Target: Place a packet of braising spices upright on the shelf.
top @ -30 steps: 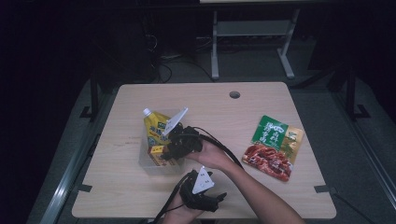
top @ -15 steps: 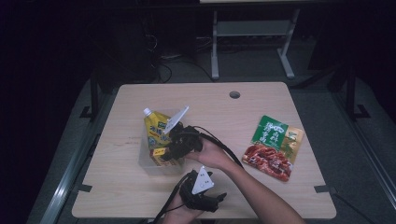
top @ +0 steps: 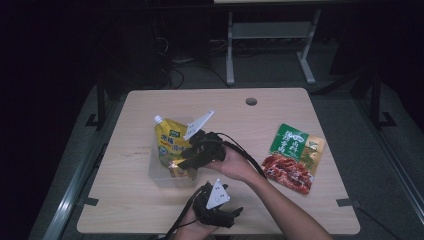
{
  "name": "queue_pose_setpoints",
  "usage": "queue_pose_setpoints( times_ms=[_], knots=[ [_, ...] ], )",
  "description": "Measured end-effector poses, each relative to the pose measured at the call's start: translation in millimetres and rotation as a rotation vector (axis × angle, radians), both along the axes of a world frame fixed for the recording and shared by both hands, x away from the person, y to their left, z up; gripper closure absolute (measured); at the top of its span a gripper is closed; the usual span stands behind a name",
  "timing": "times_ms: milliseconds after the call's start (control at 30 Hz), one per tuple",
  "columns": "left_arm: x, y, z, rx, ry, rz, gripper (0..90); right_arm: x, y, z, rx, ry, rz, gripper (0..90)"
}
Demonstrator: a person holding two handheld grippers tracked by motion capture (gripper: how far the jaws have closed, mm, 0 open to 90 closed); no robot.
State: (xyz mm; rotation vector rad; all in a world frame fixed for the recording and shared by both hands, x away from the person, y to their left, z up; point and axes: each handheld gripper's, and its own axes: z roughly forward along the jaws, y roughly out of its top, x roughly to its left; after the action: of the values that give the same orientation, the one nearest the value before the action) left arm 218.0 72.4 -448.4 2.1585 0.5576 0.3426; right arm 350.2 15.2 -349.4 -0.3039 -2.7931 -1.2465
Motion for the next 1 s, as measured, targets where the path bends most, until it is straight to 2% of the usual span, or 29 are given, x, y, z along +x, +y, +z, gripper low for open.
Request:
queue_pose_setpoints(
  times_ms=[100, 233, 367, 400, 733, 767, 1000],
  knots=[
    [-1.2, -1.7, -1.2, -0.021, 0.014, 0.008, 20.5, -0.7, -8.7, 4.0, 0.018, 0.000, -0.018, 53.6],
    [-0.9, -2.2, -1.6, -0.023, 0.012, 0.008, 20.5, -2.3, -19.2, 7.7, 0.024, 0.001, -0.031, 52.8],
    [0.5, -1.1, -1.2, -0.003, 0.003, 0.000, 20.5, -5.2, -29.4, 10.9, 0.028, -0.004, -0.041, 52.0],
    [1.5, -0.7, -1.0, 0.004, -0.014, -0.004, 20.6, -5.5, -32.4, 11.6, 0.030, -0.009, -0.042, 51.9],
    [1.5, -2.5, -1.6, -0.016, 0.003, -0.002, 20.7, -9.0, -65.2, 16.3, 0.045, -0.008, -0.088, 49.4],
    [1.9, -2.0, -0.9, -0.007, 0.009, -0.005, 20.7, -9.6, -68.5, 17.0, 0.046, -0.004, -0.095, 48.9],
    [5.3, -1.6, 0.8, -0.017, 0.020, -0.004, 21.2, -10.1, -94.7, 18.9, 0.051, 0.004, -0.147, 45.3]
  ],
)
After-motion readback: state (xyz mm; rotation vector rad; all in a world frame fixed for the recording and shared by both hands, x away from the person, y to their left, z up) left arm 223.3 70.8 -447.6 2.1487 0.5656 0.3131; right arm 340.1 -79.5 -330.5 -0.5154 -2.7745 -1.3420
